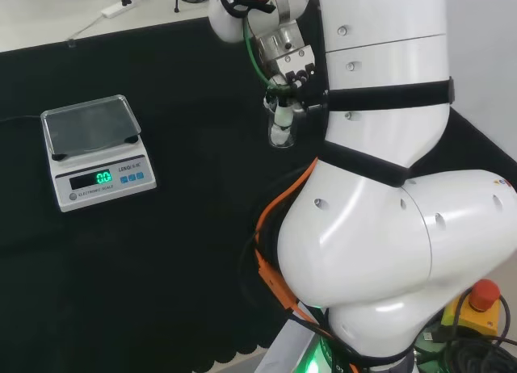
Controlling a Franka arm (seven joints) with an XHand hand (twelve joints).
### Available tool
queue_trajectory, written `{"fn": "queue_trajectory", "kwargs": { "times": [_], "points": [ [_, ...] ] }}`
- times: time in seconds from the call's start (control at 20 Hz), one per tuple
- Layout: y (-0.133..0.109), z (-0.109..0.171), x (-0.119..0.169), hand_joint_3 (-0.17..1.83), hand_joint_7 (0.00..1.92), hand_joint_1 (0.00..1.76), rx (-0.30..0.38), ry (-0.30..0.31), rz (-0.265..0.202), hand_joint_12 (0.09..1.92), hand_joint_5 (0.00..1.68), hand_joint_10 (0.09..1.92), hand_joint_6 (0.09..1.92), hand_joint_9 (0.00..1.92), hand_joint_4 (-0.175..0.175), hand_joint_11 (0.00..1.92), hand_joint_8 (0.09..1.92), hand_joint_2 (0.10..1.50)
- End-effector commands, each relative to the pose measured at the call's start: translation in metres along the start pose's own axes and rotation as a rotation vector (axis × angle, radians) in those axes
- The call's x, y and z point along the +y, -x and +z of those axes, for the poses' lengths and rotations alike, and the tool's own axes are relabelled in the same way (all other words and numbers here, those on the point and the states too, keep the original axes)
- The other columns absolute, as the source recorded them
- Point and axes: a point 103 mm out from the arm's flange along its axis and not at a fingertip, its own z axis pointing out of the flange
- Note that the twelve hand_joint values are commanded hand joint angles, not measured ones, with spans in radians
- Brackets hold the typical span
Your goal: Pick up the beaker.
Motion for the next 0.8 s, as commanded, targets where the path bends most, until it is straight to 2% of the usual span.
{"fn": "queue_trajectory", "kwargs": {
  "times": [0.05,0.1,0.15,0.3,0.4,0.6,0.65,0.8],
  "points": [
    [-0.0103,-0.0004,-0.0002,0.43,0.44,1.01,0.022,0.051,0.017,1.47,0.48,0.81,0.09,0.58,0.063,0.33,0.84,0.53],
    [-0.0121,-0.0006,-0.0004,0.47,0.51,1.02,0.021,0.062,0.034,1.44,0.53,0.80,0.09,0.63,0.062,0.39,0.87,0.51],
    [-0.0137,-0.0008,-0.0006,0.52,0.58,1.04,0.023,0.075,0.040,1.41,0.59,0.77,0.18,0.69,0.062,0.45,0.89,0.49],
    [-0.0154,-0.0016,-0.0010,0.60,0.72,1.07,0.043,0.100,0.046,1.34,0.70,0.73,0.68,0.83,0.066,0.59,0.96,0.48],
    [-0.0160,-0.0018,-0.0014,0.63,0.80,1.09,0.049,0.115,0.046,1.31,0.81,0.73,0.85,0.91,0.067,0.66,0.99,0.48],
    [-0.0166,-0.0007,-0.0016,0.66,0.90,1.13,0.046,0.118,0.039,1.27,0.95,0.72,0.91,1.00,0.062,0.76,1.05,0.49],
    [-0.0106,-0.0025,-0.0035,0.67,0.91,1.13,0.064,0.117,0.044,1.26,0.98,0.71,0.91,1.02,0.062,0.77,1.06,0.49],
    [-0.0107,-0.0038,-0.0042,0.68,0.91,1.14,0.069,0.116,0.043,1.26,0.99,0.71,0.91,1.03,0.061,0.78,1.07,0.49]
  ]
}}
